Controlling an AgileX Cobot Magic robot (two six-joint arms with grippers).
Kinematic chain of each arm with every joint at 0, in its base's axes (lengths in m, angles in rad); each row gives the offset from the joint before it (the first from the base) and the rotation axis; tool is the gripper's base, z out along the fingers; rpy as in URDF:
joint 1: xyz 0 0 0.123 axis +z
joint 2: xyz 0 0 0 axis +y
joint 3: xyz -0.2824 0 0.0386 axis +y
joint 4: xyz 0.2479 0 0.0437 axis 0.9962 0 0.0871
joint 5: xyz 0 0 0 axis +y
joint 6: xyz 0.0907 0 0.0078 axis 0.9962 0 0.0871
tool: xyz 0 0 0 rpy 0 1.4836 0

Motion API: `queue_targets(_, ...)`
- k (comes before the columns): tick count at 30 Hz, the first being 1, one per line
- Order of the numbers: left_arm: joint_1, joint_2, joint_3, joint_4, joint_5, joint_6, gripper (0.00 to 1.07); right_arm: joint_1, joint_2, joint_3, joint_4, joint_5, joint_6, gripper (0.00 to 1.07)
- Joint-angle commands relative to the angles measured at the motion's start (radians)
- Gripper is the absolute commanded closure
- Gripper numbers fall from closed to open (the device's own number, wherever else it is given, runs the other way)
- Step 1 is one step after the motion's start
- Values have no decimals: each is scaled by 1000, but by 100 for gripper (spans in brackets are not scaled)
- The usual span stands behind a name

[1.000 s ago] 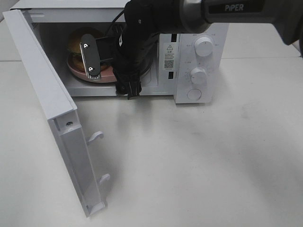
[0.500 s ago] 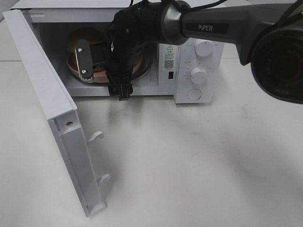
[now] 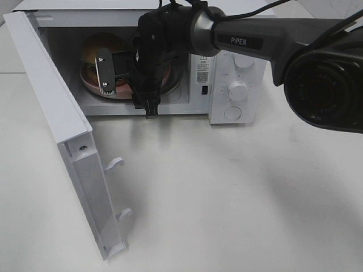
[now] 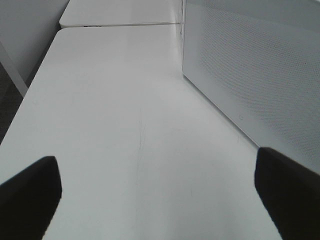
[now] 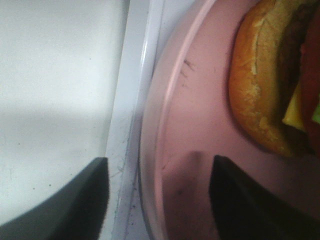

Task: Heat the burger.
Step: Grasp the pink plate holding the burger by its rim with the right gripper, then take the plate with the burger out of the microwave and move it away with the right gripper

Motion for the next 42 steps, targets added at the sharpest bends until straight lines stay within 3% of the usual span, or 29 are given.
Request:
queue_targets(1,4,-21,4,-1,-8,-3,6,-7,9,-8,23,13,6,88)
queue_targets(2,4,-21,4,-1,-8,-3,6,-8,9,-8,39,8,6,106)
queue_targets(4,4,-21,4,-1,-8,-3,6,-9,9,-8,44,2,8,107)
queue_targets(29,4,-21,4,2,-8,-3,6,-9,-31,-5,60,31,-30,107)
queue_targets(42,4,-21,4,2,-8,-3,6,-9,-142,140,69,-19,-116,107)
